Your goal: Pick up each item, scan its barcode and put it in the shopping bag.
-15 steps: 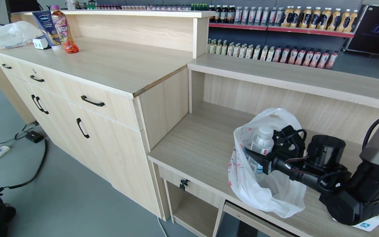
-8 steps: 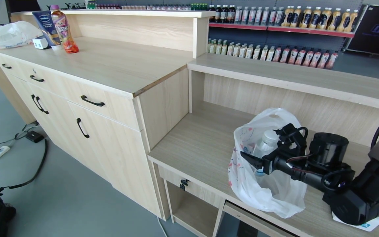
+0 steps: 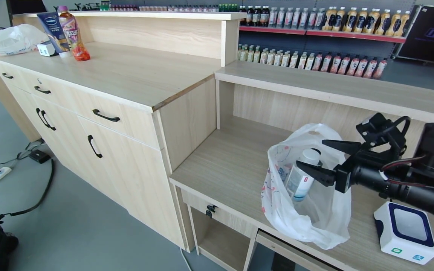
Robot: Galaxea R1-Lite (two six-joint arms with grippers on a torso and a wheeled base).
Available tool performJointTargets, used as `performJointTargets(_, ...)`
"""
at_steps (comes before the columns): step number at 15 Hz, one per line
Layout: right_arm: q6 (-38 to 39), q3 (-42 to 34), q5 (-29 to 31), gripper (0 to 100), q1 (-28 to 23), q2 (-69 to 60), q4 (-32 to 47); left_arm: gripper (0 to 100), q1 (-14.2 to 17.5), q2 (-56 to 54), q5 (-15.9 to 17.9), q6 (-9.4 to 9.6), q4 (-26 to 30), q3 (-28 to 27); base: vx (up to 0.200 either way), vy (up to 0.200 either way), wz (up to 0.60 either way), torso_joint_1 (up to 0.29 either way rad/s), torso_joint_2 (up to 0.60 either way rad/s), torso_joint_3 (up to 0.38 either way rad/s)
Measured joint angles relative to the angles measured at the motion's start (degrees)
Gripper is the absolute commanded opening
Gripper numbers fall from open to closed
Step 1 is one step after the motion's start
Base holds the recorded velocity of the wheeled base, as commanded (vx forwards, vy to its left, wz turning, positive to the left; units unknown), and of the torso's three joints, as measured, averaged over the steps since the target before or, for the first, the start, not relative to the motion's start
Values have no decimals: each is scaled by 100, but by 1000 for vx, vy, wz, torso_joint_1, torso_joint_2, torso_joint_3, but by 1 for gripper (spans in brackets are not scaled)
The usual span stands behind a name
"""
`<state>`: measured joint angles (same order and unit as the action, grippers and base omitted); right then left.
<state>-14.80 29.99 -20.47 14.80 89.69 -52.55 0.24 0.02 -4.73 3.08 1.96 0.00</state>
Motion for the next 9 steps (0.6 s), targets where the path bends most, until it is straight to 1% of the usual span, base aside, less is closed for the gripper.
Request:
performJointTargets(1,-383,13,6,100,-83,-551,633,100,0,0,0,2,0,0,0,0,-600,-2,-2,2)
performJointTargets(2,-712,51,20,100,-182,-1020,1106,100,0,0,0,0,2,0,0,0,-600,-61,124,90)
performJointTargets(3,-963,146,35,100,-290,-1417,1509,100,0,0,-2,0,0,0,0,0,-600,-129,286,198)
performJointTargets(5,-1174,551,107,100,-505,-1932,2061,100,-4,0,0,0,0,0,0,0,-600,-39,146,76)
performJointTargets(6,-1211,896,306,100,-574,-2075,2426,100,0,0,0,2,0,0,0,0,-600,-17,51,32)
performJointTargets(7,-1226,1287,629,100,-594,-2171,2847,100,0,0,0,2,-2,0,0,0,-600,-17,32,27)
performJointTargets(9,-1142,2103,1220,100,-585,-2309,3939,100,0,0,0,2,2,0,0,0,-600,-5,15,9)
